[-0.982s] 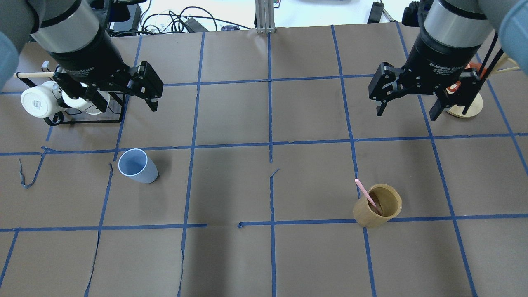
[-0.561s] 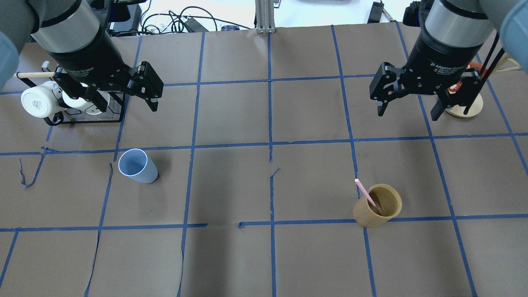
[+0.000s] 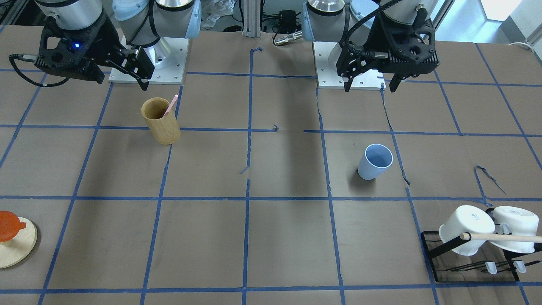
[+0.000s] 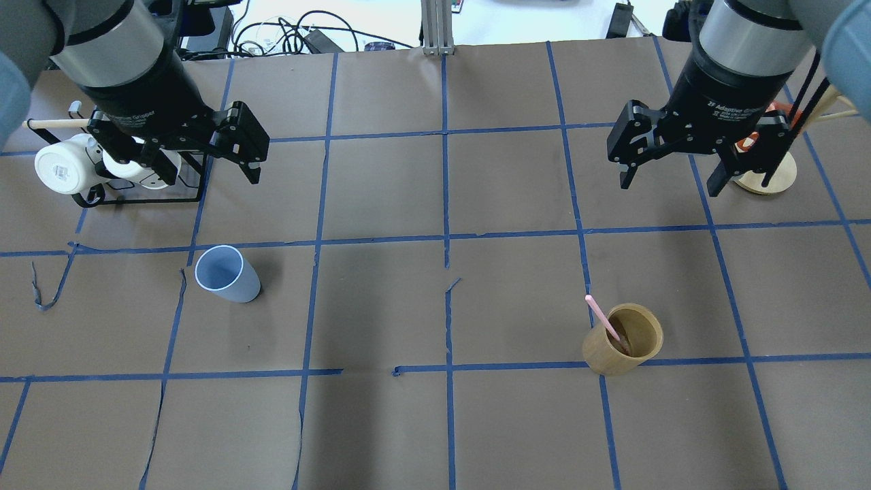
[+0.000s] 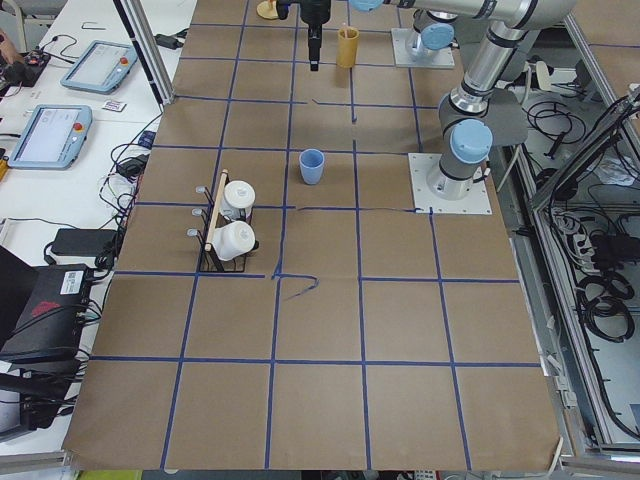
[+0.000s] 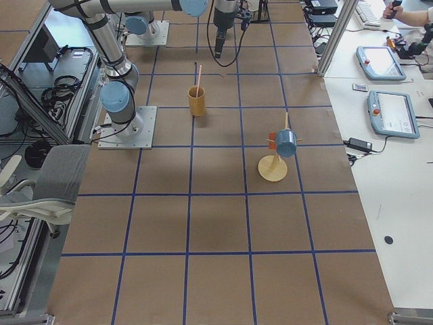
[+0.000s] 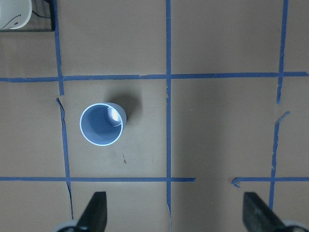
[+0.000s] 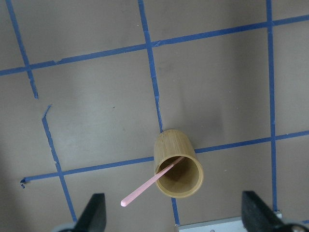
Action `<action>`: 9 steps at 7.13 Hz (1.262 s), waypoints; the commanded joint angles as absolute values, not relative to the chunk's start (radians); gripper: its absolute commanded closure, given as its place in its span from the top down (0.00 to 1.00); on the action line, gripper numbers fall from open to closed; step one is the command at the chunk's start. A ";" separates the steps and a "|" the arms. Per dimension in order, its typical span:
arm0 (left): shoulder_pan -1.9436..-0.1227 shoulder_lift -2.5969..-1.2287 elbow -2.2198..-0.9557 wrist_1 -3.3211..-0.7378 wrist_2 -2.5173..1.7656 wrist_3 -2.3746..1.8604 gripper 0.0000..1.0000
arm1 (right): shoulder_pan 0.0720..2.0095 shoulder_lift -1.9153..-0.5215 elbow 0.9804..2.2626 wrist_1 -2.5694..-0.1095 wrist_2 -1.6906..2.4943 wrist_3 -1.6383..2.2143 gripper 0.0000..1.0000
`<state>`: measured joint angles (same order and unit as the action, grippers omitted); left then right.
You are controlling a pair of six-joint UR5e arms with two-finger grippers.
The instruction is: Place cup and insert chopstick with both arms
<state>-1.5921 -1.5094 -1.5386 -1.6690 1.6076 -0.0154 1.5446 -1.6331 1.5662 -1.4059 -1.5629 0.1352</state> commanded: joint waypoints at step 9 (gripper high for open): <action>-1.586 -1.505 -1.560 -1.669 1.611 -0.003 1.00 | 1.546 -1.609 1.583 -1.437 -1.574 0.138 1.00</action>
